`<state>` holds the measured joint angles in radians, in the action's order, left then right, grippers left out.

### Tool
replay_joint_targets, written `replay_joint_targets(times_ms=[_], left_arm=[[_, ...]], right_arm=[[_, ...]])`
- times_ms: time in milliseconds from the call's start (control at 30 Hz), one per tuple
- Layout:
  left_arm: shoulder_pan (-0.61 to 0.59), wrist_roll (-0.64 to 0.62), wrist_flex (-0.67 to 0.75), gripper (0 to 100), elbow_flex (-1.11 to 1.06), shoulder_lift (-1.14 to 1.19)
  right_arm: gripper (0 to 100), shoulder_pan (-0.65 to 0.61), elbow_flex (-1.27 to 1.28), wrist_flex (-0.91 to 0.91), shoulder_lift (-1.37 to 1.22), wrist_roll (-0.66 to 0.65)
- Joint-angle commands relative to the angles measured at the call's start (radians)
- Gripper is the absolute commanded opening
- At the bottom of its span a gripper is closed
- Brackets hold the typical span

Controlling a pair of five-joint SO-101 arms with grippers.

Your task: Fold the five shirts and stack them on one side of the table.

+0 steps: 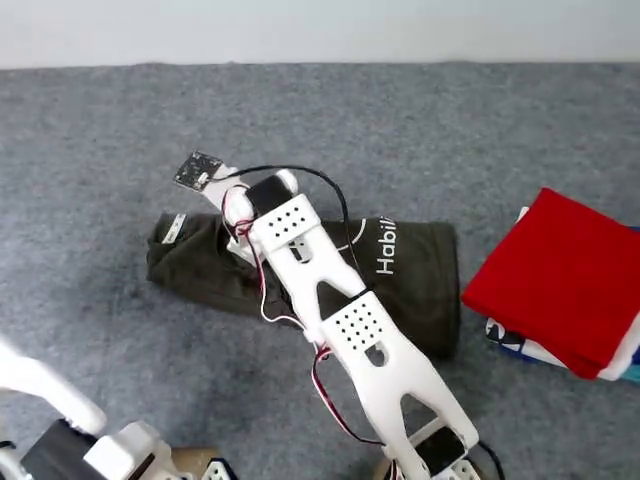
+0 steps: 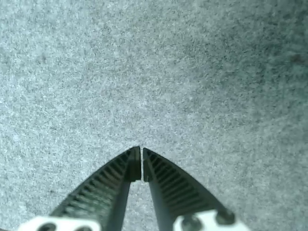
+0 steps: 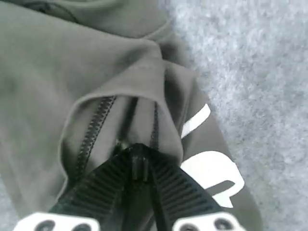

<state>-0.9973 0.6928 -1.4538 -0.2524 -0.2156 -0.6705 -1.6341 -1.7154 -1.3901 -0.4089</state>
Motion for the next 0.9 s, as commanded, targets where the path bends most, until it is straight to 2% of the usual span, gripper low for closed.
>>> replay_joint_targets(times_ms=[0,200,400,467,633,867], left_arm=[[0.009,0.008,0.014,1,0.036,-0.028],[0.009,0.008,0.014,1,0.036,-0.028],[0.009,0.008,0.014,1,0.036,-0.028],[0.009,0.008,0.012,1,0.036,-0.028],[0.009,0.008,0.009,1,0.036,-0.029],[0.006,0.008,0.008,1,0.036,-0.029]], right_arm=[[0.9,-0.030,-0.048,-0.022,0.119,-0.002],[0.9,-0.143,-0.048,-0.024,0.200,-0.002],[0.9,-0.220,-0.046,-0.012,0.166,-0.002],[0.9,-0.206,-0.046,0.013,0.117,-0.002],[0.9,-0.082,-0.049,0.090,-0.005,-0.006],[0.9,0.044,-0.048,0.068,0.116,-0.089]])
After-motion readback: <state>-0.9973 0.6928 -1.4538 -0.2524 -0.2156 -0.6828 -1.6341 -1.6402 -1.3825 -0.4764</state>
